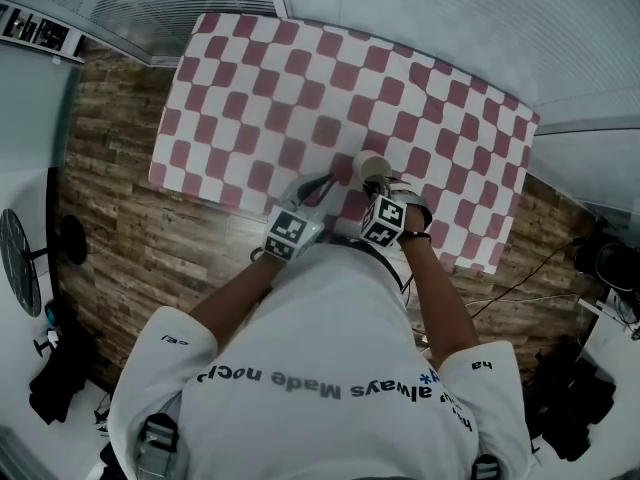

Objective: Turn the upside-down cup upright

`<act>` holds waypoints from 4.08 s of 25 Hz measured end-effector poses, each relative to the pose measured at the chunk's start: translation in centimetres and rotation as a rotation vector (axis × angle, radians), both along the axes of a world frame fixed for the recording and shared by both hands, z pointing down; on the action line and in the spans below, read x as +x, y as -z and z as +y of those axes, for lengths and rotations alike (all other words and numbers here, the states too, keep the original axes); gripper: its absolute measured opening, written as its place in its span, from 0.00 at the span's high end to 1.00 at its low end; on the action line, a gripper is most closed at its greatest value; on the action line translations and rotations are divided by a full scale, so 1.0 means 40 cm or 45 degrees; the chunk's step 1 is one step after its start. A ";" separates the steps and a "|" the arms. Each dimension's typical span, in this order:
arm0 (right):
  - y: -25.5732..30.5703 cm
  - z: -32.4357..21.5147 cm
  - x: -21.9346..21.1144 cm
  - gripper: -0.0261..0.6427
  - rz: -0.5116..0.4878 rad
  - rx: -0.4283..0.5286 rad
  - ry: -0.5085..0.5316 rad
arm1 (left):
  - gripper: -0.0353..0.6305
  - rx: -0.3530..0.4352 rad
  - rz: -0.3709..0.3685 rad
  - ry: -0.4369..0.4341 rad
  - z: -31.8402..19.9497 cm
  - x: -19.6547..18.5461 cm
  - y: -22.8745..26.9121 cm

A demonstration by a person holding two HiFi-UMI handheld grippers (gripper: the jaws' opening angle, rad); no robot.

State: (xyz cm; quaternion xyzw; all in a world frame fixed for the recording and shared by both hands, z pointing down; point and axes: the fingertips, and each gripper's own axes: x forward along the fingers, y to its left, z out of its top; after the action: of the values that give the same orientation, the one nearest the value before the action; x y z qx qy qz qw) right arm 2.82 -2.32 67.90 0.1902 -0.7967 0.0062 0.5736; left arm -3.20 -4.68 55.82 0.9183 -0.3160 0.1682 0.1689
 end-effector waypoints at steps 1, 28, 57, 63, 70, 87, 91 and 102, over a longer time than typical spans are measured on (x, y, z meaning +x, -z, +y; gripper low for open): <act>0.009 -0.002 0.001 0.92 -0.022 0.010 -0.017 | 0.88 -0.001 0.002 0.001 0.000 0.000 0.000; 0.356 0.009 0.015 0.92 -0.947 0.095 -0.291 | 0.87 0.046 0.042 -0.001 -0.014 0.018 0.043; 0.529 0.080 0.107 0.92 -1.803 -0.120 -0.408 | 0.42 -0.021 0.556 -0.451 0.040 0.075 0.207; 0.550 0.097 0.091 0.92 -1.835 -0.151 -0.349 | 0.28 -0.117 0.617 -0.645 0.031 0.111 0.220; 0.569 0.110 0.081 0.92 -1.875 -0.182 -0.305 | 0.27 -0.172 0.620 -0.848 0.060 0.164 0.226; 0.582 0.113 0.080 0.91 -1.921 -0.243 -0.280 | 0.34 -0.198 0.704 -0.872 0.055 0.176 0.244; 0.580 0.113 0.073 0.80 -1.837 -0.232 -0.277 | 0.35 -0.216 0.687 -0.852 0.046 0.171 0.234; 0.519 0.106 0.073 0.61 -1.295 -0.070 -0.337 | 0.35 -0.239 0.681 -0.816 0.039 0.164 0.217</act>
State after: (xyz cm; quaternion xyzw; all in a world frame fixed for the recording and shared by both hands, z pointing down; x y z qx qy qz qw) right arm 5.72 1.94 47.14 0.2473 -0.9431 0.1909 0.1136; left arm 3.35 -3.13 47.13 0.9620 0.0570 -0.0039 0.2668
